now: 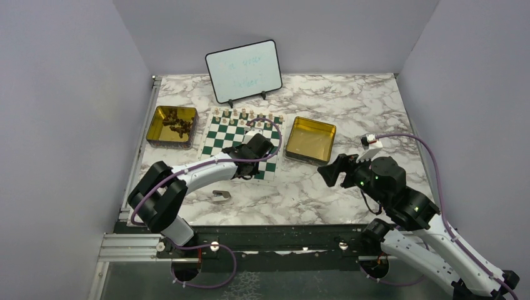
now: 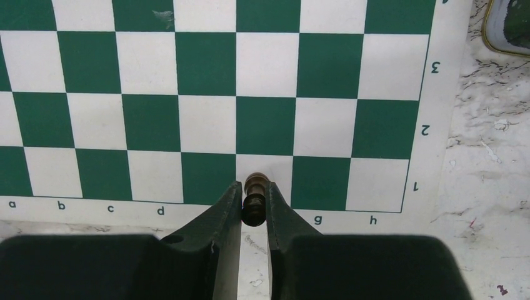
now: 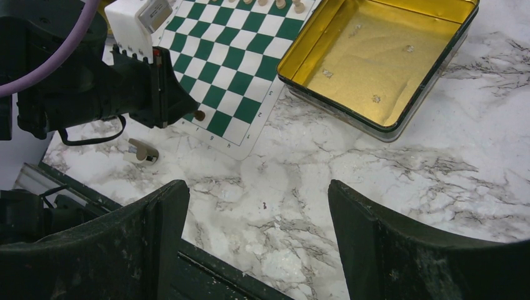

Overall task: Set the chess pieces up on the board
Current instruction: Place the chess piece on the chessboard.

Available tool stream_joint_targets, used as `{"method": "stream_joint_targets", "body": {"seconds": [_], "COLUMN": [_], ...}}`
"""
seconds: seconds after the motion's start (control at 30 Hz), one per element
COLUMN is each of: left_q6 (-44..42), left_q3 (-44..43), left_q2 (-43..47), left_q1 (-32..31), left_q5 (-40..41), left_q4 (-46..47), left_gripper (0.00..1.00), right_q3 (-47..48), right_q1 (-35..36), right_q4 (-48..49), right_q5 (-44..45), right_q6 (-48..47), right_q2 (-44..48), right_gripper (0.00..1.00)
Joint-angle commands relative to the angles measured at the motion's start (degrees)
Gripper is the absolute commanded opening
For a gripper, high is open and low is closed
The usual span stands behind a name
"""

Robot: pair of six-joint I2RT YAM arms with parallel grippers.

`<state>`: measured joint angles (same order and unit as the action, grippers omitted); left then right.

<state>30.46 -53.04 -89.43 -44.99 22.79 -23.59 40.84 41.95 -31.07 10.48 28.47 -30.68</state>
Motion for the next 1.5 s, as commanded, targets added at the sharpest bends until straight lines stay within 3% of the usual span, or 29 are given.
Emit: {"method": "stream_joint_targets", "body": {"seconds": [0.0, 0.43, 1.2, 1.47], "left_q6": [0.64, 1.14, 2.06, 2.06], "left_q3": [-0.57, -0.08, 1.53, 1.66], "left_q2": [2.36, 5.49, 2.3, 1.54], "left_q1": [-0.11, 3.27, 3.58, 3.57], "left_q5": [3.17, 3.77, 3.75, 3.97], "left_q4": [-1.18, -3.41, -2.55, -2.25], "left_gripper": [0.15, 0.15, 0.15, 0.2], "right_q3": [-0.66, -0.78, -0.87, -0.69], "right_q1": [0.32, 0.32, 0.32, 0.32], "right_q4": [-0.99, -1.27, -1.12, -1.36], "right_q5": [1.22, 1.45, 1.34, 1.65], "right_q6": [0.09, 0.26, 0.02, 0.15], "right_q2": [0.82, 1.48, 1.93, 2.14], "right_gripper": [0.87, 0.87, 0.87, 0.87]}}
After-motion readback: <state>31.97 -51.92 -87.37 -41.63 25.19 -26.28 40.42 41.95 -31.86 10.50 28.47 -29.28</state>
